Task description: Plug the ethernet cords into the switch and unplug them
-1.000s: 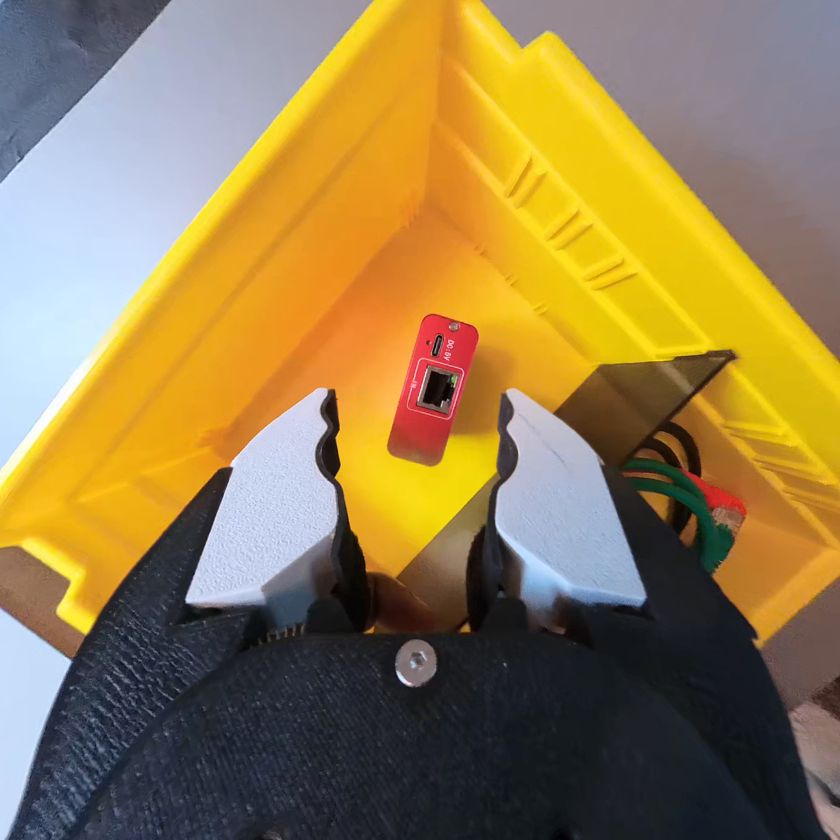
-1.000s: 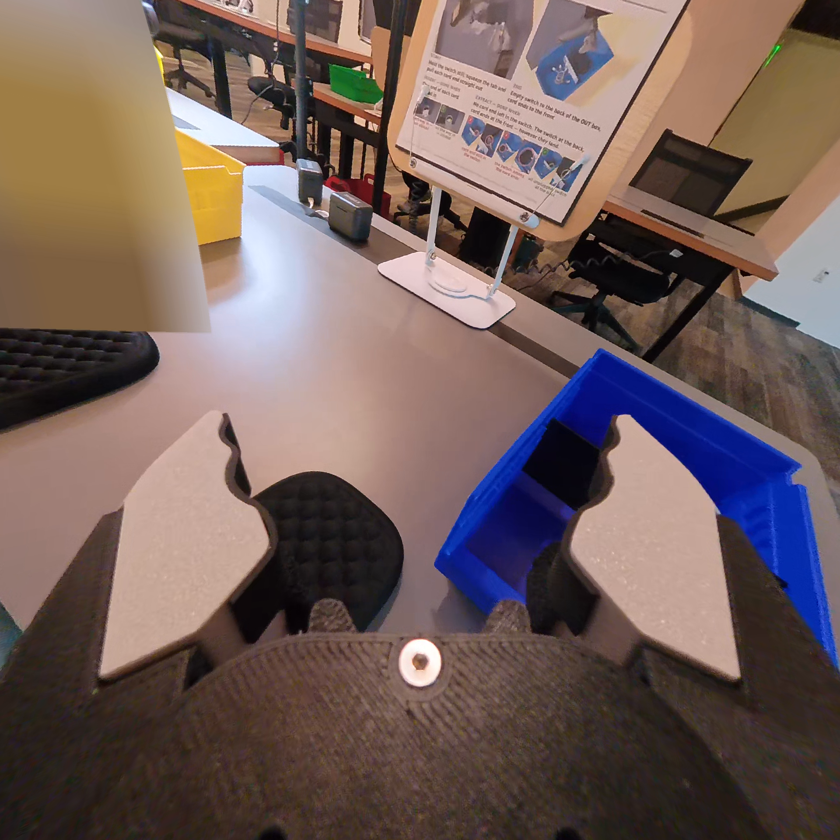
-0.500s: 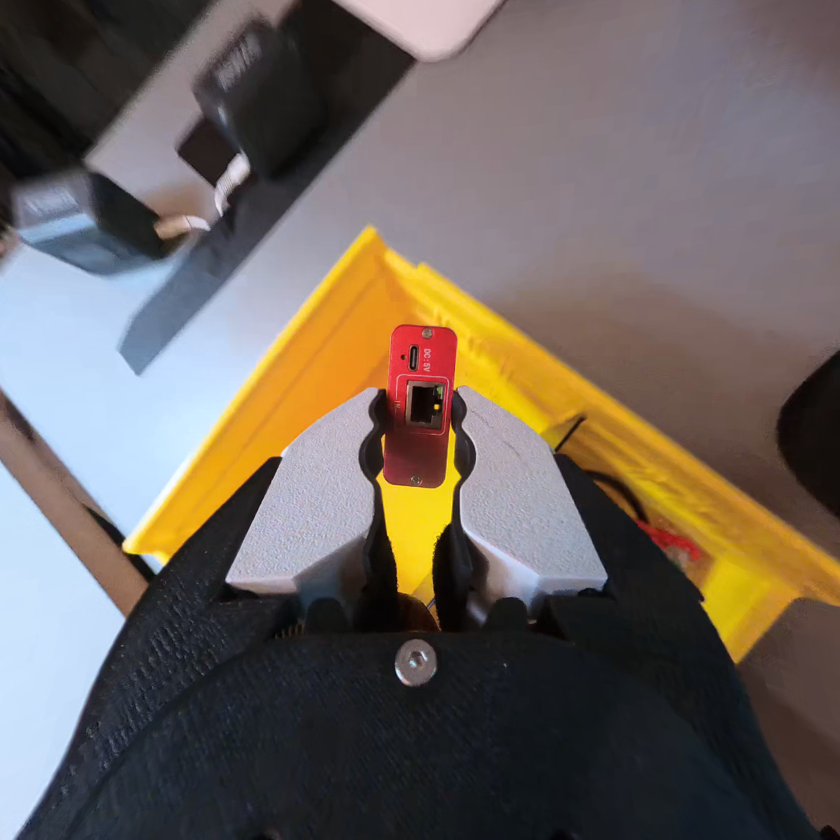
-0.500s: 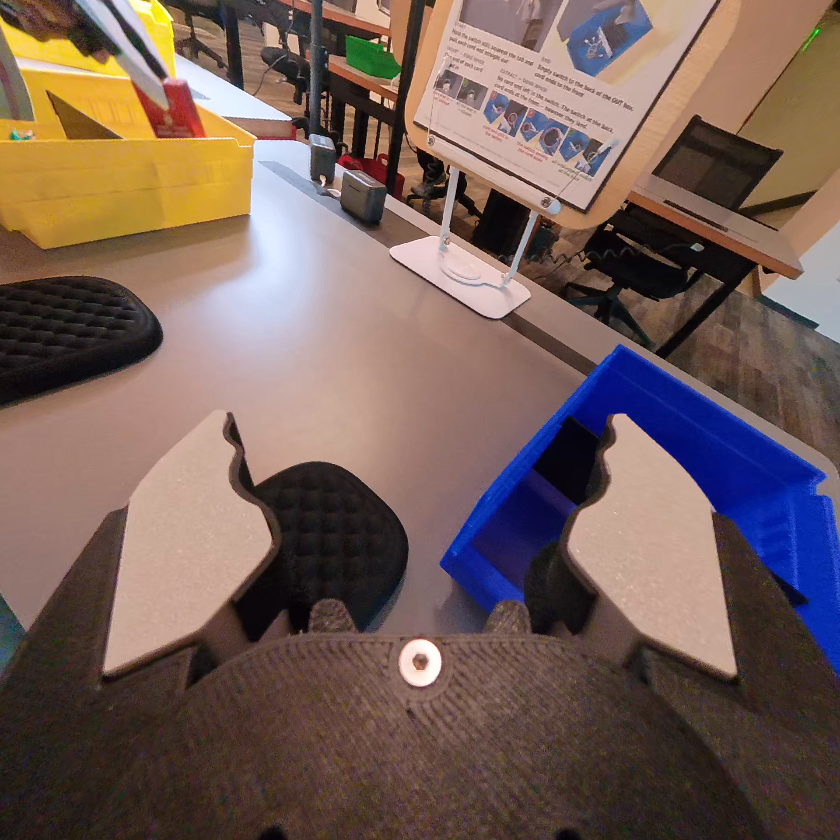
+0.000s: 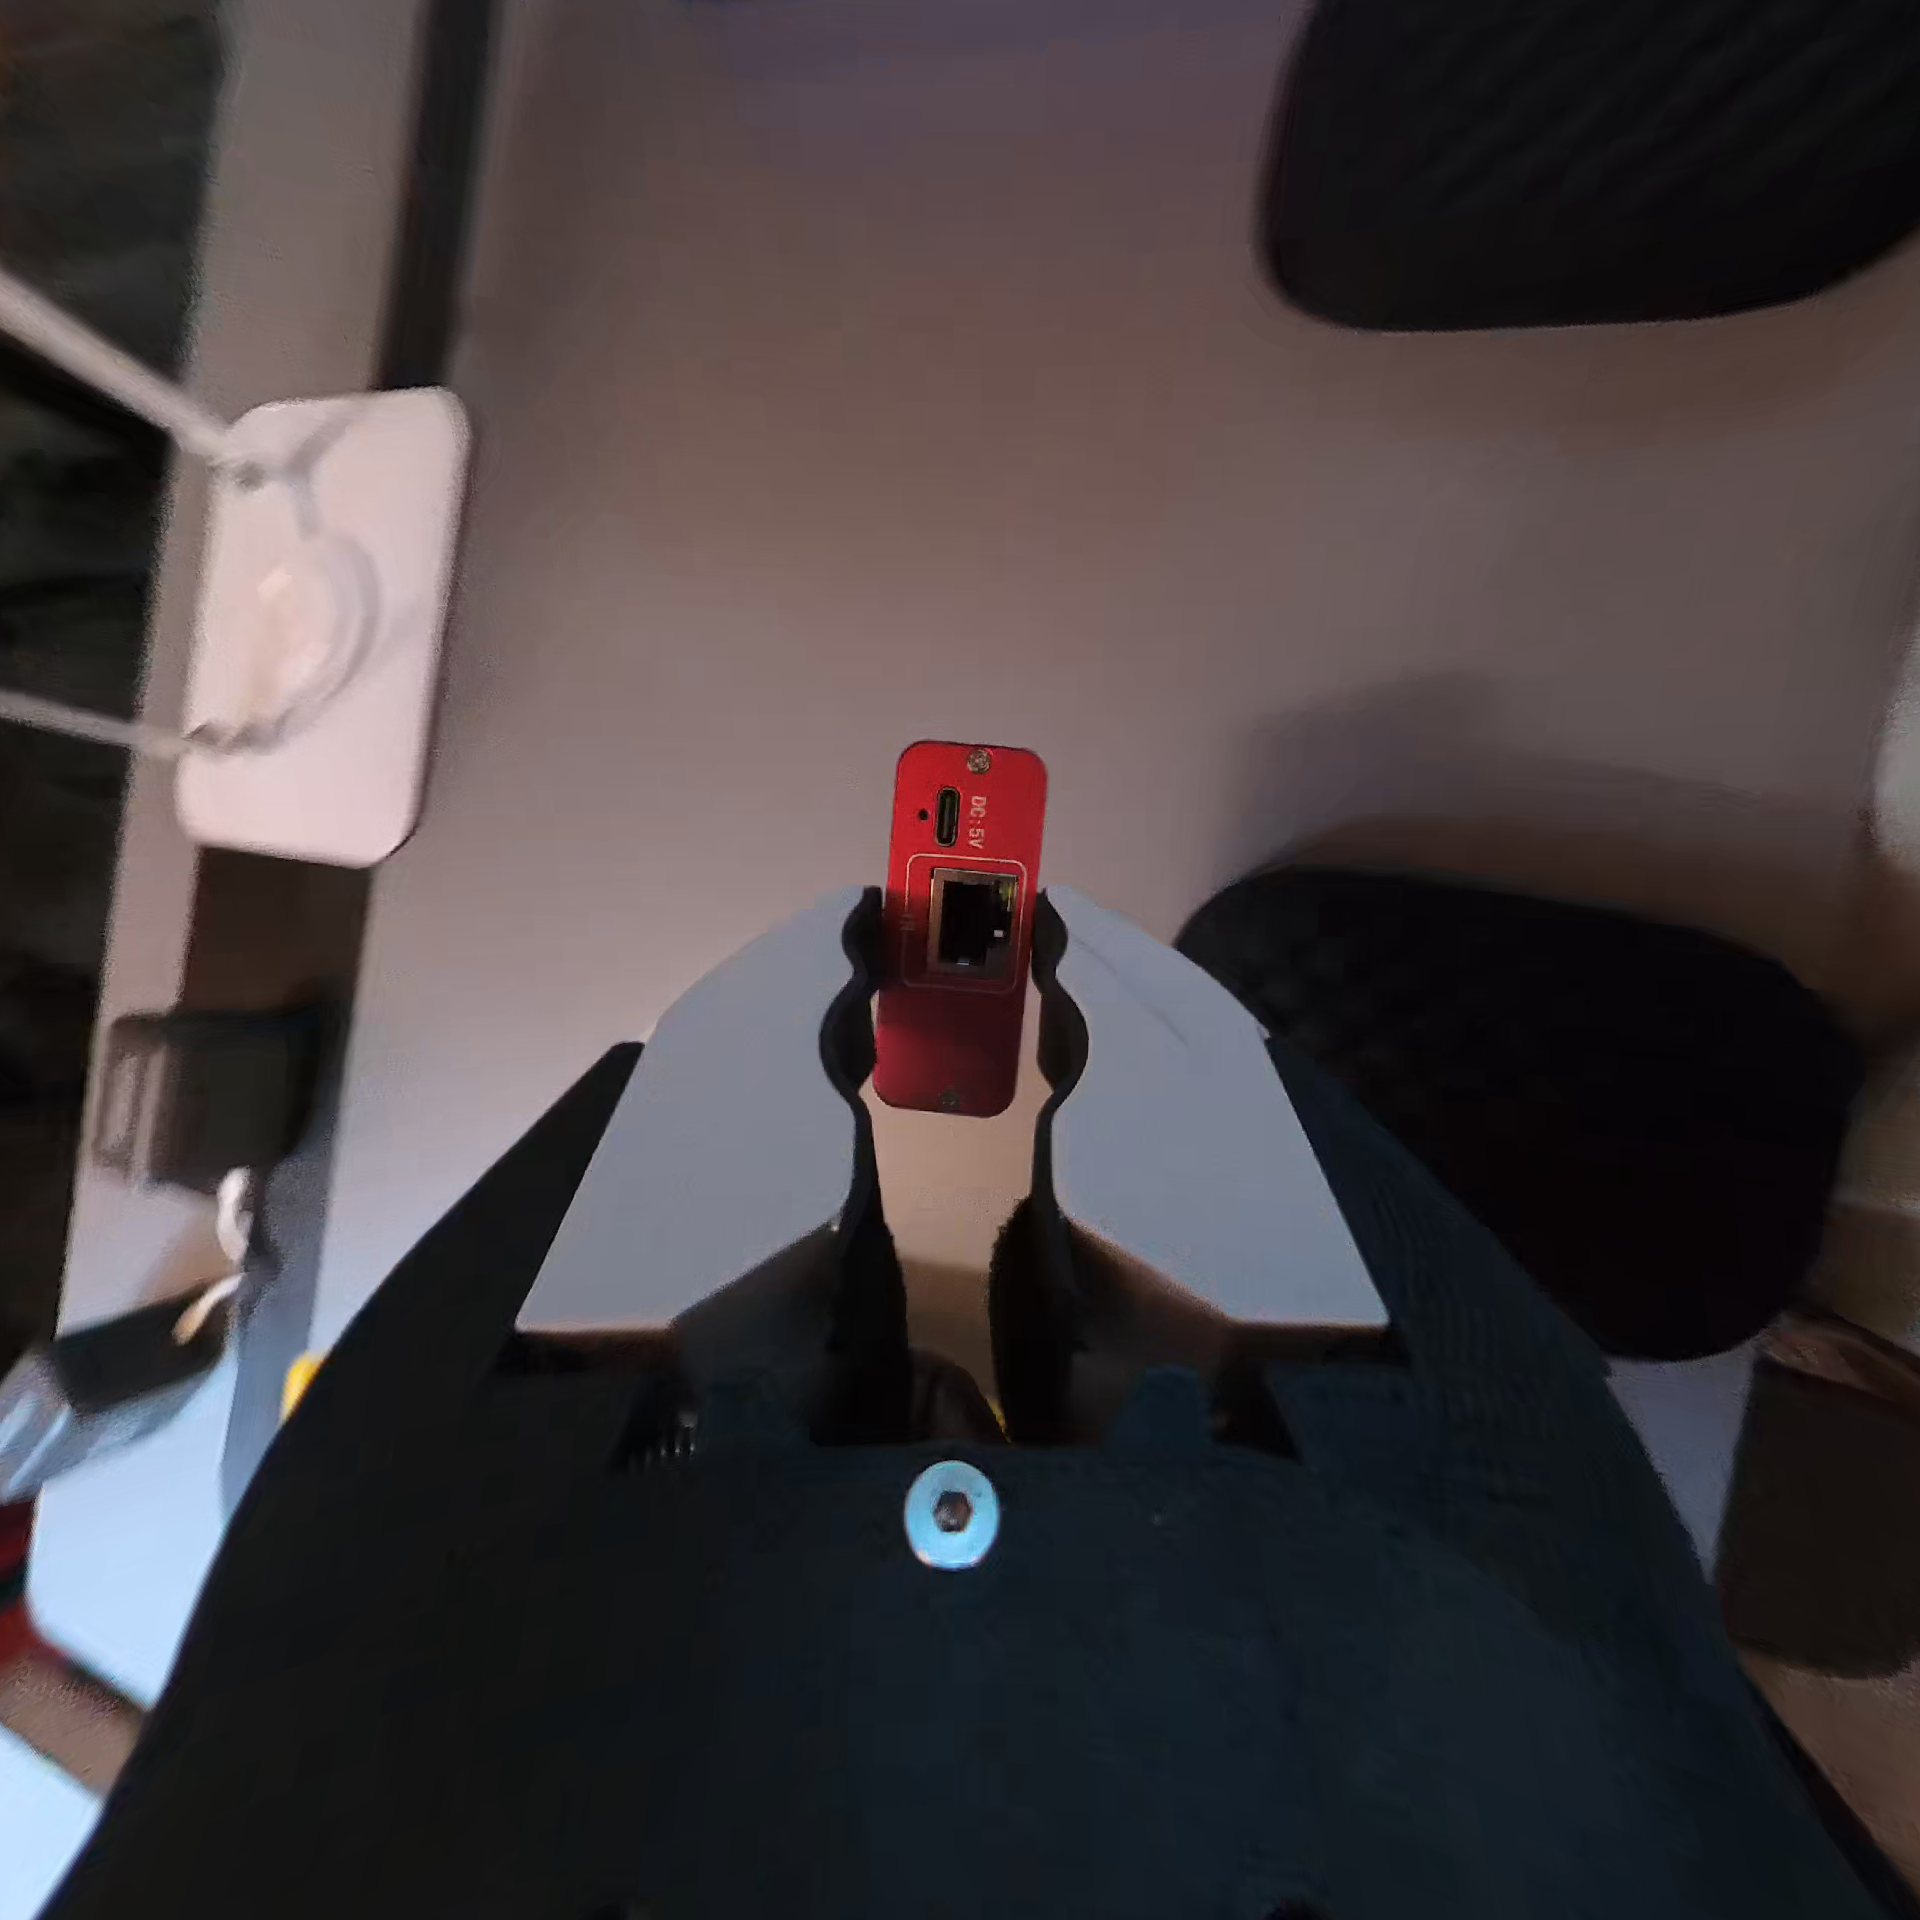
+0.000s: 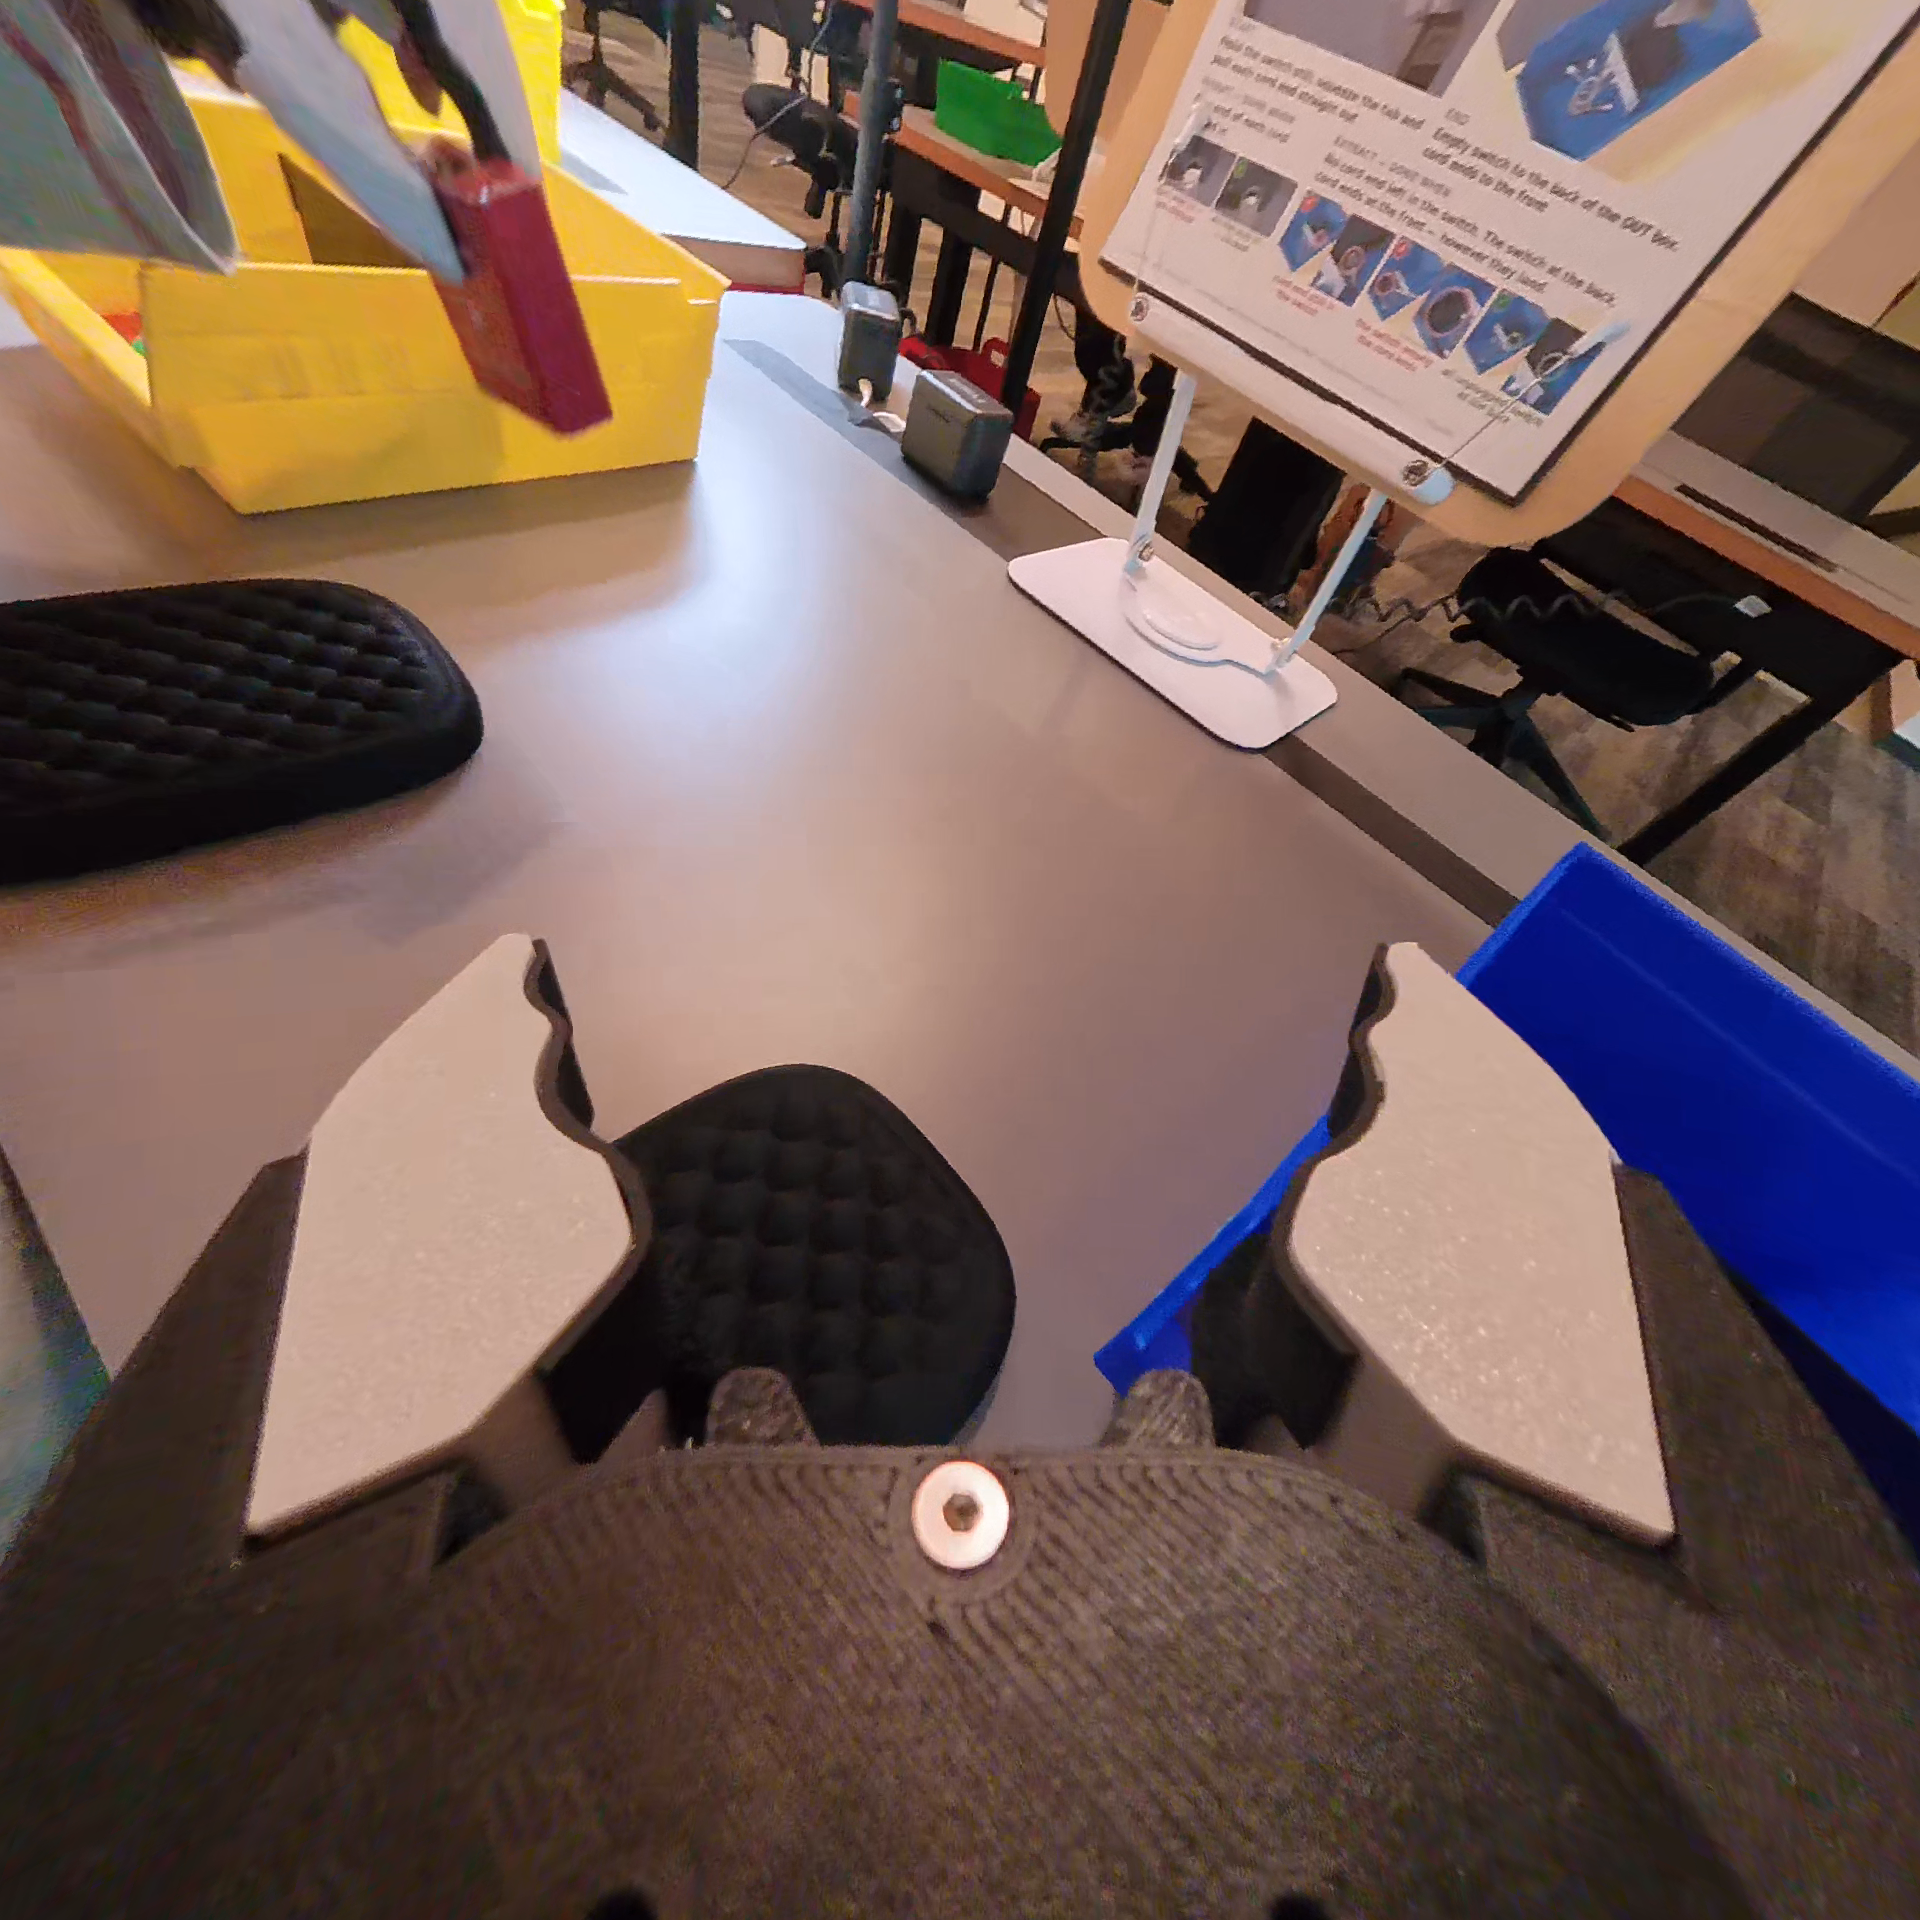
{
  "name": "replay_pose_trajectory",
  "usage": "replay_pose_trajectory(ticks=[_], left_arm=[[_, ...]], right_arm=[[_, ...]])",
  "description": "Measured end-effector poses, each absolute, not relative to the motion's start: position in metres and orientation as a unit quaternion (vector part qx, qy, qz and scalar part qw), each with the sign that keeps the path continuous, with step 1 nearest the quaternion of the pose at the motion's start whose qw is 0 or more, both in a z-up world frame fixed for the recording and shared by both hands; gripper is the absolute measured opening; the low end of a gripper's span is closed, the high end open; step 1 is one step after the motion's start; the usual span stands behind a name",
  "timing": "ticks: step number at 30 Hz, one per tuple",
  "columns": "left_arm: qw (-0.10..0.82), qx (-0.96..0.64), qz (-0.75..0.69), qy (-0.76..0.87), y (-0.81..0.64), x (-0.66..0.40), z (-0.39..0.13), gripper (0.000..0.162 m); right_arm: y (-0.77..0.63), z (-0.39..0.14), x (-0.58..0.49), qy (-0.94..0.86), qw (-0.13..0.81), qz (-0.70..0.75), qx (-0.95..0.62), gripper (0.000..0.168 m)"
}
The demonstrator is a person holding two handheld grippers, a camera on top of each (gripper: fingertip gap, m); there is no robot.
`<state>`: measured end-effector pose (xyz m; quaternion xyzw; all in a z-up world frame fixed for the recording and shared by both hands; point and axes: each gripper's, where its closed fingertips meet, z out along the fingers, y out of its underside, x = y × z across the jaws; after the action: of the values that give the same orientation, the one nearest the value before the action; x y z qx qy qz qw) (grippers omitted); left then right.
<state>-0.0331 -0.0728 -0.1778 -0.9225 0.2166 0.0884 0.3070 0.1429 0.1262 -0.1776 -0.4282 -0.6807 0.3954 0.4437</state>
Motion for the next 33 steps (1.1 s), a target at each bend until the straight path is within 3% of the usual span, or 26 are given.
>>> replay_pose_trajectory(ticks=[14, 30, 33], left_arm=[[0.245, -0.933, 0.014, 0.264, -0.036, 0.072, -0.268, 0.028], [0.252, -0.943, -0.020, 0.216, -0.026, 0.091, -0.290, 0.027], [0.270, -0.941, -0.024, 0.203, -0.024, 0.089, -0.284, 0.042]], right_arm=[[0.104, -0.198, 0.137, -0.725, 0.406, 0.388, -0.398, 0.129], [0.103, -0.203, 0.135, -0.727, 0.398, 0.392, -0.399, 0.129], [0.103, -0.204, 0.134, -0.728, 0.397, 0.391, -0.399, 0.129]])
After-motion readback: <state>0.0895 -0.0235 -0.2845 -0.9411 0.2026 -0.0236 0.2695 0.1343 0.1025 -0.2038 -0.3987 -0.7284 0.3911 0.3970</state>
